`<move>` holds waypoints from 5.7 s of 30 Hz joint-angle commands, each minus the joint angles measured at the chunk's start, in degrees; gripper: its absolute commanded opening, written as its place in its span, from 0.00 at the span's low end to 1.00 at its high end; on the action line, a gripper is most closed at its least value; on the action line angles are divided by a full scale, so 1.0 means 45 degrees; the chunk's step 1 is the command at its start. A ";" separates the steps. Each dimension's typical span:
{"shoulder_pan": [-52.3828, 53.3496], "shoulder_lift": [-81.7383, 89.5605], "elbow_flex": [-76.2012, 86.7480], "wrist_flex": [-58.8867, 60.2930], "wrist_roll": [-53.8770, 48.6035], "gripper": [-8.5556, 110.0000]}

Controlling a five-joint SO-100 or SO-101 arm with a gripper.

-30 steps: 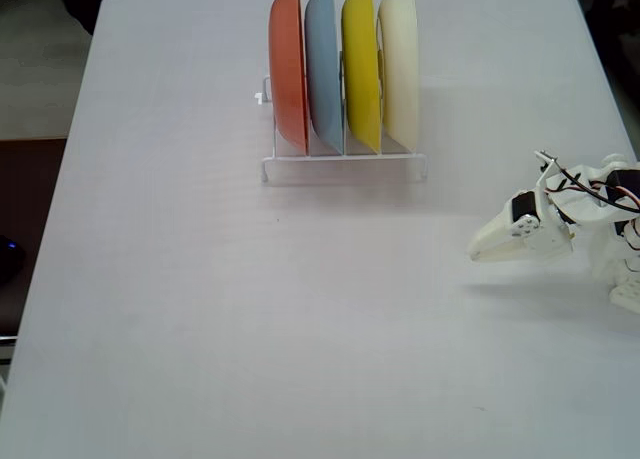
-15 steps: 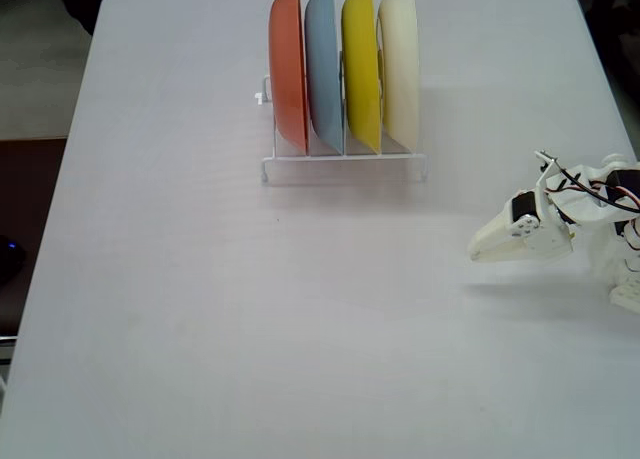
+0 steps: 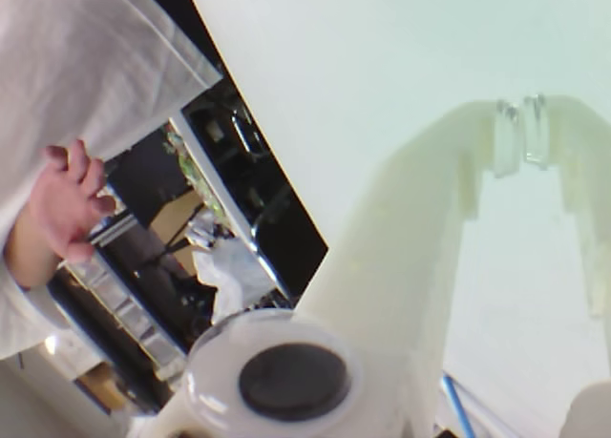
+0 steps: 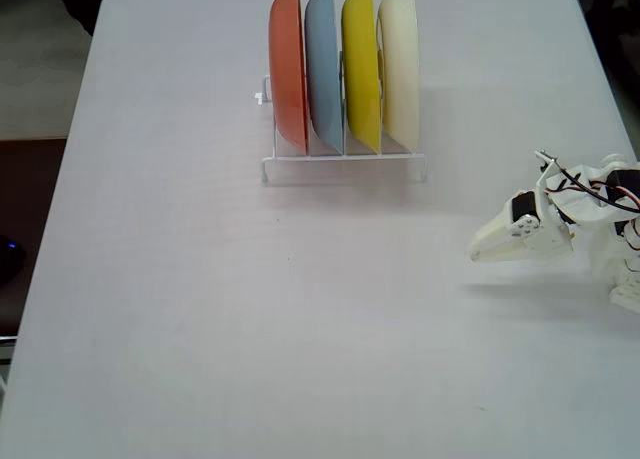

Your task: Would you please take all the plates for me?

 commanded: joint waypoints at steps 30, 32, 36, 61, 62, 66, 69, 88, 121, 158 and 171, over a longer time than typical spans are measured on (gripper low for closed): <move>0.0078 0.0273 -0.0020 -0.0117 0.0098 0.07; 0.0078 0.0273 -0.0020 -0.0117 0.0098 0.07; 0.0078 0.0273 -0.0020 -0.0098 0.0117 0.07; 0.5527 -0.5781 -1.2578 0.2344 -0.7109 0.07; 0.5742 -0.6172 -1.2852 0.2344 -0.7578 0.09; 0.6563 -0.7734 -1.3867 0.2344 -0.8887 0.18; 0.6914 -0.9160 -1.4863 0.2344 -0.9648 0.24; 0.8594 -1.4531 -1.9707 0.2832 -1.1875 0.41; 0.8105 -1.8809 -2.5840 0.4512 -1.1563 0.07; -0.1113 -1.3535 -2.8574 0.2344 -0.1660 0.07; -0.2012 -1.3711 -2.1797 -0.6777 -0.1758 0.07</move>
